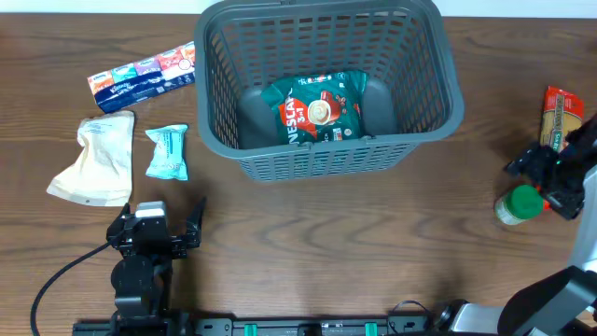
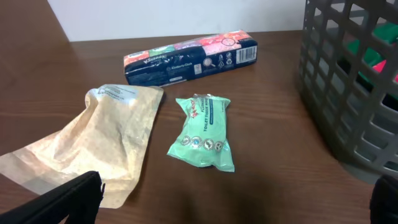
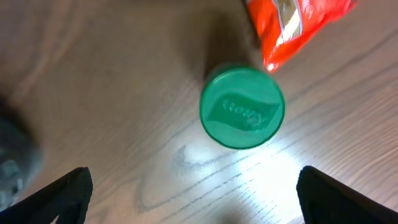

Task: Pack container
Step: 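Lower the right gripper over the green-capped jar and grasp it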

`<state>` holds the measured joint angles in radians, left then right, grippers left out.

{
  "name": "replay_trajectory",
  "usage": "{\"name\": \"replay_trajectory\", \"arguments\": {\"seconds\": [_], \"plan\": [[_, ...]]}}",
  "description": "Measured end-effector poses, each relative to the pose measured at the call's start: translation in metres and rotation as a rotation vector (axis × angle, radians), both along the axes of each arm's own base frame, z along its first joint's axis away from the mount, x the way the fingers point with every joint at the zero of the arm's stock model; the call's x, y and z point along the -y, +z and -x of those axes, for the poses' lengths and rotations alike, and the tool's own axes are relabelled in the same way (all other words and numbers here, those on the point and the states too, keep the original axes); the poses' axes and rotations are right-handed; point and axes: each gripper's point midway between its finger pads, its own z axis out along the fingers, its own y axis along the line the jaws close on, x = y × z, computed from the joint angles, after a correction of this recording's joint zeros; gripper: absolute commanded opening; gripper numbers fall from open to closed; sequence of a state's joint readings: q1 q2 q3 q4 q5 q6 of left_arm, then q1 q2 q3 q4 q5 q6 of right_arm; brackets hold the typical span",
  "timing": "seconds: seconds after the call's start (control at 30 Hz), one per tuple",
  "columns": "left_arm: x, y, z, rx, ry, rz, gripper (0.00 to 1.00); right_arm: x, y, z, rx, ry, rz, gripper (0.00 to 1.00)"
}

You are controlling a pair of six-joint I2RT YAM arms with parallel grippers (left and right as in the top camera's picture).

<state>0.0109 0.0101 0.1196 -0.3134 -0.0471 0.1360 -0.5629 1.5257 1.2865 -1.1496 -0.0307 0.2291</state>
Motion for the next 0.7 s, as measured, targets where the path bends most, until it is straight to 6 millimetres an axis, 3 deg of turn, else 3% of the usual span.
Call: {"name": "replay_trajectory", "arguments": {"seconds": [0.2,0.7], "plan": [[0.0,0.0,0.0,0.0,0.0,0.0,0.99,0.002,-0.028,0.009,-0.029,-0.062,0.003,0.98],[0.0,0.0,0.0,0.0,0.0,0.0,0.99,0.016,-0.047,0.018,-0.036,-0.146,0.045,0.99]]}}
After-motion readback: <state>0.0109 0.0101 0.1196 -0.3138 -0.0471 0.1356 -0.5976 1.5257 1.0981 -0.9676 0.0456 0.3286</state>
